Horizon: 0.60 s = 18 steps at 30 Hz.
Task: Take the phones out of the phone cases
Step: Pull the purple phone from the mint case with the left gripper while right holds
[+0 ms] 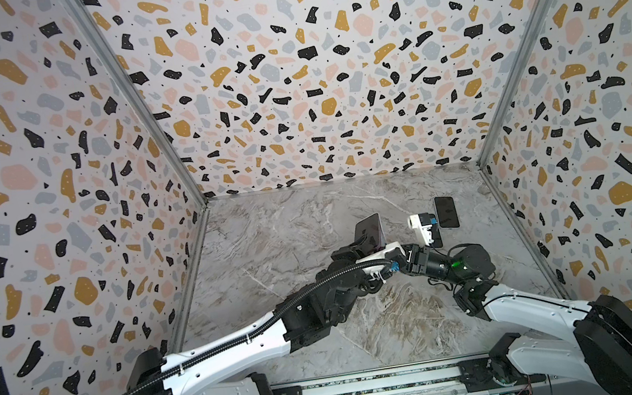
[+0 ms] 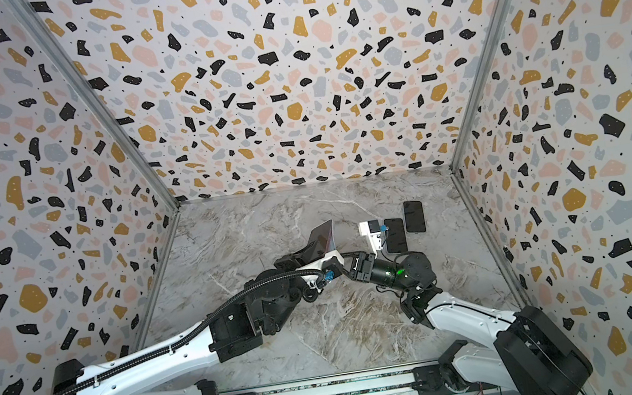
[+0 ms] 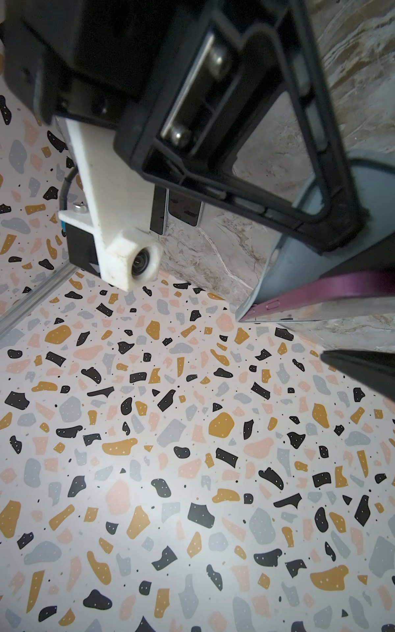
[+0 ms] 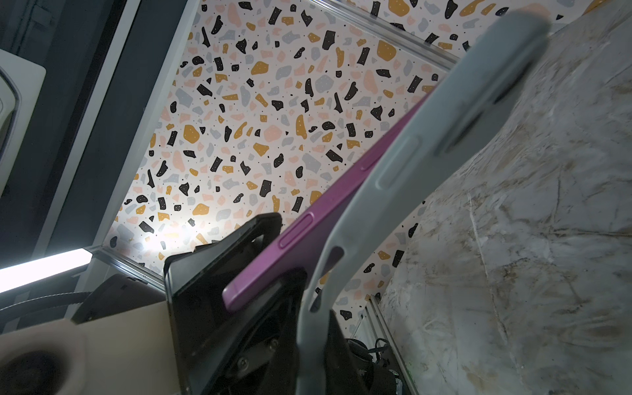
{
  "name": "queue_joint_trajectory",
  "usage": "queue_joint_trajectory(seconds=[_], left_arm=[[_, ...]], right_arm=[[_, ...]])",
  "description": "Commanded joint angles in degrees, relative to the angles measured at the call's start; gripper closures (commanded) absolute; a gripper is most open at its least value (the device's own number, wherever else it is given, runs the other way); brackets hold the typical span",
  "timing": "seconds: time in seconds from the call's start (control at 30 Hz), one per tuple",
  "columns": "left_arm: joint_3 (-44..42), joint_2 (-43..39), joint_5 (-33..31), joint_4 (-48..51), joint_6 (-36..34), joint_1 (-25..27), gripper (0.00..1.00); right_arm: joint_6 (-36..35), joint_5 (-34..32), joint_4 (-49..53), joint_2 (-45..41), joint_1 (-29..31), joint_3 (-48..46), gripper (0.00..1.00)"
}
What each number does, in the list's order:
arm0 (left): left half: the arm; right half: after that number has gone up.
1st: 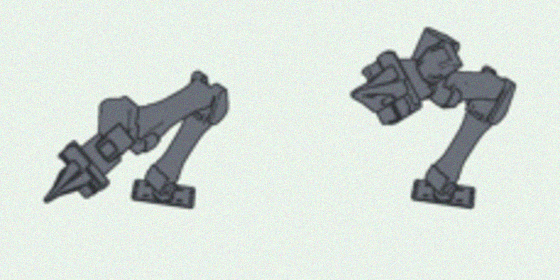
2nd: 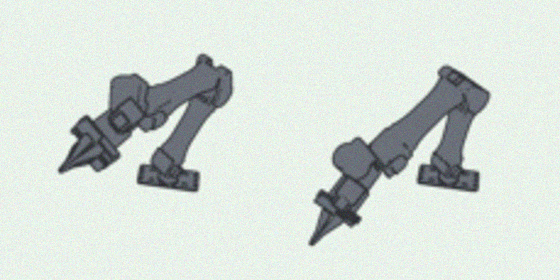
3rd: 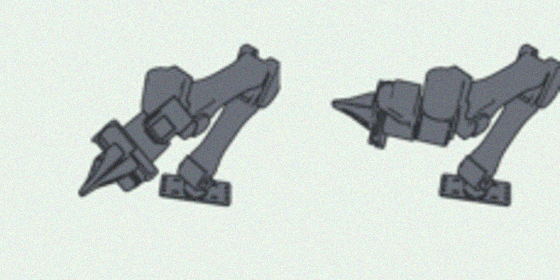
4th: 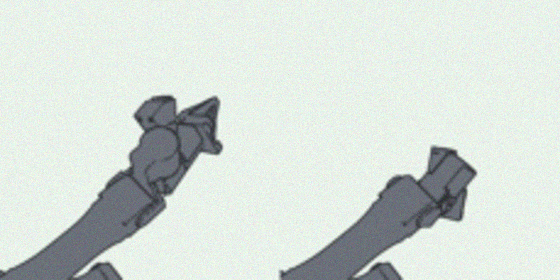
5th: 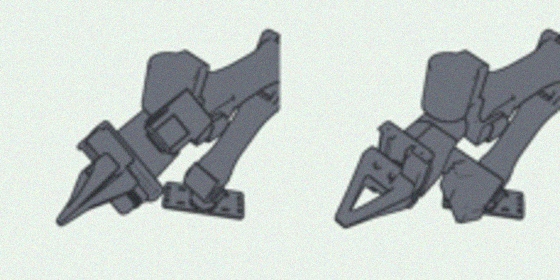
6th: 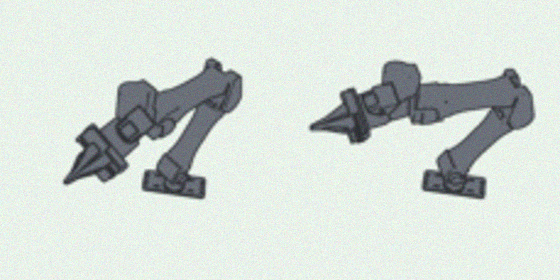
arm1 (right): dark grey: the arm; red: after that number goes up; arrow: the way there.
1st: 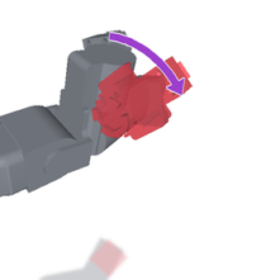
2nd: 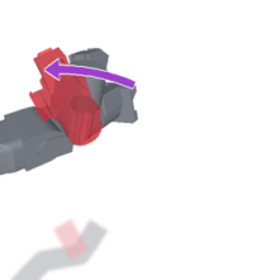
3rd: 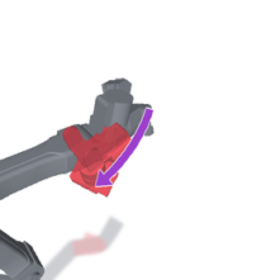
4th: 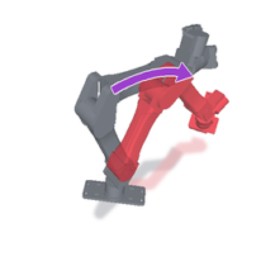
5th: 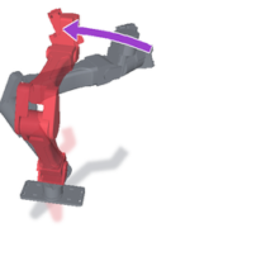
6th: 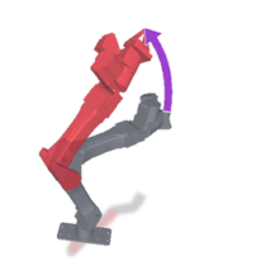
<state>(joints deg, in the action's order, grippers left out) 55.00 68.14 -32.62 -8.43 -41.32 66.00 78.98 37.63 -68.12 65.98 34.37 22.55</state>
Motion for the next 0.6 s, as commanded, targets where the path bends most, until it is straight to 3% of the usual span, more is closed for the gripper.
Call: queue_joint_trajectory(seconds=[0.0,0.37,0.47,0.57], left_arm=[[-0.1,-1.2,0.4,-2.8,1.9,-1.7,0.73],[0.0,-3.0,3.1,-2.5,3.8,-1.9,0.91],[-0.1,-3.4,3.2,-2.5,4.7,-1.9,1.00],[-0.4,-4.1,3.5,-3.2,5.5,-1.9,1.00]], right_arm=[[-1.7,1.4,-3.6,-2.1,0.4,1.5,1.00],[-2.8,0.8,0.0,-3.9,0.4,1.5,1.00],[-3.1,0.4,1.3,-4.6,0.4,1.3,1.00],[-3.5,0.2,2.6,-5.4,0.5,1.2,1.00]])
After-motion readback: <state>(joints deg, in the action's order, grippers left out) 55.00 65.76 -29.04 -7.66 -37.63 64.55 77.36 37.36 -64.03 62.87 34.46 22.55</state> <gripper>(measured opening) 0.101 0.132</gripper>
